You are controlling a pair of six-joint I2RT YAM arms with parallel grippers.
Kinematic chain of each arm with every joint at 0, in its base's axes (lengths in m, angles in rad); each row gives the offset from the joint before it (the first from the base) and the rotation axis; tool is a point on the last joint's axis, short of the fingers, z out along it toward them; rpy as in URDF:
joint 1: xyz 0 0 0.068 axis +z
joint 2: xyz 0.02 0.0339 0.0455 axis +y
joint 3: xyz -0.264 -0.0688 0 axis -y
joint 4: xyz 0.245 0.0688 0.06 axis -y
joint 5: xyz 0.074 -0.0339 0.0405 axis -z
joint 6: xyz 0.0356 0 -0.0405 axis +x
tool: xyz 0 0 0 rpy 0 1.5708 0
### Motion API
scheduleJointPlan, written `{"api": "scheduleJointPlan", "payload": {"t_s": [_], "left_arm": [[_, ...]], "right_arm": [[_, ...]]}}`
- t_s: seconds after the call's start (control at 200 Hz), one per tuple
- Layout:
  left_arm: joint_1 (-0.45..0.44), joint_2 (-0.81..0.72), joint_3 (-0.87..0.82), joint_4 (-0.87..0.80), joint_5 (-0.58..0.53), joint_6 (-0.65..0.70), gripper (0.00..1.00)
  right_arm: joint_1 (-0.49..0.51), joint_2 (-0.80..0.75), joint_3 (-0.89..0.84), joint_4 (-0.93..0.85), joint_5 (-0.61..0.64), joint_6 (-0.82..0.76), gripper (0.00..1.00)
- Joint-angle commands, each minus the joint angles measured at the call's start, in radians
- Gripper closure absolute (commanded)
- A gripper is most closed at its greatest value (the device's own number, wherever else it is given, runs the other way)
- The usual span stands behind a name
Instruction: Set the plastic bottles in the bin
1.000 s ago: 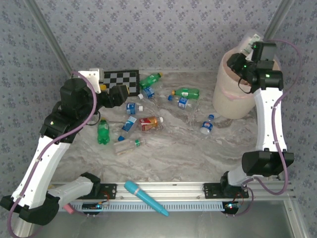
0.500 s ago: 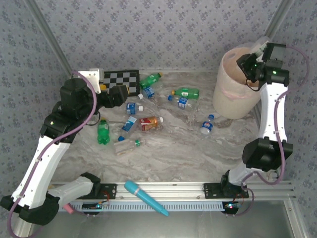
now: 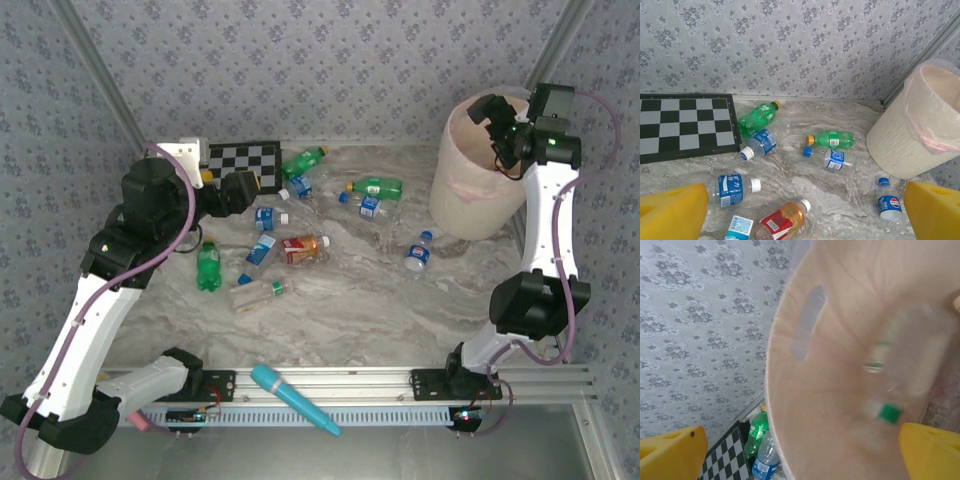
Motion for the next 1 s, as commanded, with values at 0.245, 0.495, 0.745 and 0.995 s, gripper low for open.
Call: {"api": "scheduleJointPlan", "payload": {"t_s": [0.245, 0.495, 0.745, 0.995], "left_arm": [[0.003, -0.026, -0.054, 0.006, 0.003, 0.01, 0.0], [0.003, -0.049, -0.133, 0.003, 0.015, -0.004, 0.0], [0.003, -0.068, -0.212, 0.003, 0.054, -0.092, 0.0], [0.003, -0.11, -0.347, -0.029, 0.011, -0.168, 0.0]], "right_arm": [[0.08, -0.082, 0.031, -0.05, 0.076, -0.053, 0.0], [0.209, -0.144, -0.049, -0.048, 0.163, -0.06, 0.0], [0.377, -0.2, -0.141, -0.042, 0.247, -0.098, 0.0], [0.514, -0.225, -0.244, -0.024, 0.233, -0.193, 0.0]]}}
